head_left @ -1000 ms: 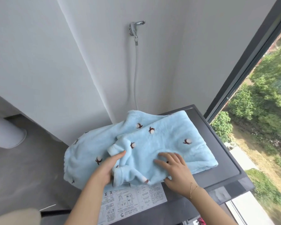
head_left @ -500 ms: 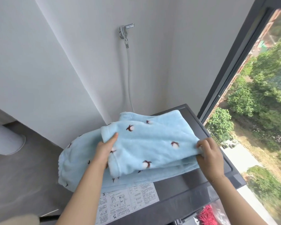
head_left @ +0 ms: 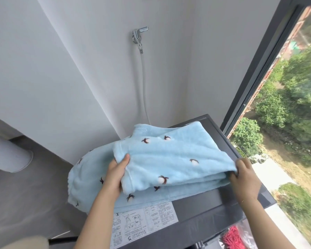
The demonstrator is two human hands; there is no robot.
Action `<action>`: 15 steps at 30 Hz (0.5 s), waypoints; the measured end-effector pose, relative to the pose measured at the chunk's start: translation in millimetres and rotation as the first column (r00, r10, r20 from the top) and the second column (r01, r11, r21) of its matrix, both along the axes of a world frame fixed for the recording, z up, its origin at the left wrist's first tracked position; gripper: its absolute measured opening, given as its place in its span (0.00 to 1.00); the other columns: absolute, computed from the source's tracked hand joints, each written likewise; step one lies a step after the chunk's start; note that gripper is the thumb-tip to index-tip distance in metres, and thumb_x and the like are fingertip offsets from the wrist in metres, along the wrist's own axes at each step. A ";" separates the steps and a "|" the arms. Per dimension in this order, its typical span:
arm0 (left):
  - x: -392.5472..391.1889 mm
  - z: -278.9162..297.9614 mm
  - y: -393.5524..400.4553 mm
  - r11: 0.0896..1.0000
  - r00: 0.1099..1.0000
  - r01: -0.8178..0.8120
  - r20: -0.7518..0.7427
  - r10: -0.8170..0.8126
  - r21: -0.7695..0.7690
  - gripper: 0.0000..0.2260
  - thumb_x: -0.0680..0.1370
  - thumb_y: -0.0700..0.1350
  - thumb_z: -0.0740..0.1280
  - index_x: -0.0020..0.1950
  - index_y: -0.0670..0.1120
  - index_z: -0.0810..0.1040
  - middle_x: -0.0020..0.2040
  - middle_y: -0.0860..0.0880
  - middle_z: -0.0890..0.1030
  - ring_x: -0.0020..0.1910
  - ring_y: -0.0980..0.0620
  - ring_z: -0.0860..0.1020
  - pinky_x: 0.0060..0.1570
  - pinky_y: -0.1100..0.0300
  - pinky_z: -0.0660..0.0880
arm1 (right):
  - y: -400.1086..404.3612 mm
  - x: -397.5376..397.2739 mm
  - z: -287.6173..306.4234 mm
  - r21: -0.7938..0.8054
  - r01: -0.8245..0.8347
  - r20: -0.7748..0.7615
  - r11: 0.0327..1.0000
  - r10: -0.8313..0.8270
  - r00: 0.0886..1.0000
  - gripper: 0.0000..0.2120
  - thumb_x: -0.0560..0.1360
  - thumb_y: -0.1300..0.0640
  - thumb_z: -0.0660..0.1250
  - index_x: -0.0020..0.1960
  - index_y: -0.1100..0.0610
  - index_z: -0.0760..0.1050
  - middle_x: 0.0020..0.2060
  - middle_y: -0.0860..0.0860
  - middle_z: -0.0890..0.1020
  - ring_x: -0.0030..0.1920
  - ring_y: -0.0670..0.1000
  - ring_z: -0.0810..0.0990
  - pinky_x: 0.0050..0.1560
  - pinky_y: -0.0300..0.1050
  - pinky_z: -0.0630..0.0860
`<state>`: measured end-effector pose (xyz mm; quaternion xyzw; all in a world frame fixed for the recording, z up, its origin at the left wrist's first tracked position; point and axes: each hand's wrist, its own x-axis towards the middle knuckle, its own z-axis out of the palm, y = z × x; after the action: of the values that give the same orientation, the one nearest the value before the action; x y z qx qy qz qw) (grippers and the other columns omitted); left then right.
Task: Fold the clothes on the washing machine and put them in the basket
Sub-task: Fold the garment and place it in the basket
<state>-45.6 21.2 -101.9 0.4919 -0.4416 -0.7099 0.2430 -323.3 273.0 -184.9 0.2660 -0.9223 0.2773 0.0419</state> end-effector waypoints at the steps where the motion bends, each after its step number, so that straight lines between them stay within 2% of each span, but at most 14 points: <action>1: 5.4 -4.2 -2.4 1.000 0.999 -0.028 0.020 0.028 0.006 0.11 0.80 0.43 0.65 0.60 0.41 0.78 0.54 0.41 0.83 0.52 0.45 0.83 0.53 0.50 0.77 | 0.6 10.7 -5.8 0.024 -0.074 0.027 0.997 0.074 0.997 0.14 0.61 0.73 0.66 0.37 0.59 0.65 0.48 0.55 0.75 0.42 0.61 0.75 0.36 0.47 0.71; 2: 12.1 -9.7 -4.4 0.998 0.997 -0.054 0.048 0.053 0.017 0.10 0.80 0.43 0.64 0.59 0.41 0.78 0.55 0.41 0.83 0.50 0.46 0.83 0.51 0.51 0.77 | 1.7 20.8 -12.4 0.028 -0.166 0.035 0.986 0.165 0.986 0.17 0.57 0.75 0.64 0.36 0.57 0.63 0.48 0.54 0.73 0.46 0.62 0.74 0.43 0.49 0.70; 4: 25.6 -17.4 -5.8 0.996 0.990 -0.086 0.113 0.086 0.003 0.11 0.80 0.41 0.64 0.63 0.43 0.75 0.58 0.42 0.81 0.52 0.48 0.82 0.50 0.53 0.77 | 3.9 38.5 -14.3 0.013 -0.297 0.025 0.955 0.297 0.955 0.14 0.56 0.69 0.58 0.38 0.56 0.64 0.51 0.52 0.71 0.54 0.61 0.71 0.59 0.57 0.67; 6: 32.4 -20.1 -8.6 0.994 0.984 -0.090 0.149 0.098 -0.057 0.16 0.79 0.39 0.65 0.67 0.46 0.70 0.63 0.44 0.78 0.58 0.47 0.79 0.56 0.50 0.76 | 1.1 45.2 -4.2 -0.081 -0.304 0.066 0.949 0.310 0.949 0.13 0.60 0.63 0.54 0.42 0.55 0.69 0.58 0.51 0.71 0.62 0.58 0.68 0.71 0.61 0.56; 7: 32.9 -17.5 -9.0 0.993 0.984 -0.077 0.152 0.090 -0.090 0.18 0.79 0.38 0.65 0.68 0.47 0.68 0.64 0.45 0.77 0.60 0.47 0.77 0.58 0.49 0.75 | -4.3 49.0 4.8 -0.138 -0.303 0.077 0.943 0.315 0.946 0.14 0.62 0.61 0.54 0.46 0.54 0.71 0.62 0.51 0.70 0.66 0.56 0.67 0.75 0.60 0.51; 9: 26.2 -5.9 -9.3 0.988 0.990 -0.043 0.124 0.061 -0.146 0.19 0.79 0.35 0.64 0.68 0.48 0.67 0.62 0.48 0.77 0.60 0.49 0.77 0.57 0.51 0.75 | -22.9 56.8 28.5 -0.202 -0.365 0.038 0.909 0.380 0.924 0.14 0.68 0.57 0.55 0.51 0.54 0.74 0.67 0.50 0.70 0.70 0.52 0.65 0.77 0.57 0.47; 12: 19.1 28.7 -15.5 0.987 0.999 0.009 0.043 -0.002 -0.161 0.19 0.78 0.34 0.64 0.66 0.50 0.70 0.57 0.51 0.81 0.53 0.53 0.80 0.49 0.57 0.77 | -65.6 64.3 54.5 -0.220 -0.447 -0.048 0.867 0.448 0.893 0.14 0.77 0.53 0.55 0.55 0.54 0.77 0.69 0.49 0.71 0.73 0.51 0.65 0.77 0.54 0.49; 15: 48.6 56.3 -45.3 0.984 1.000 0.026 0.002 -0.026 -0.174 0.17 0.78 0.37 0.65 0.65 0.51 0.72 0.54 0.51 0.82 0.49 0.53 0.82 0.42 0.59 0.80 | -109.1 75.8 68.2 -0.218 -0.455 -0.044 0.863 0.457 0.888 0.18 0.80 0.49 0.53 0.61 0.53 0.77 0.71 0.49 0.70 0.75 0.51 0.61 0.77 0.50 0.48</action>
<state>3.0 -24.1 -45.6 0.4632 -0.5081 -0.6717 0.2757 -247.5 163.9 -116.7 0.4689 -0.7964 0.3820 0.0004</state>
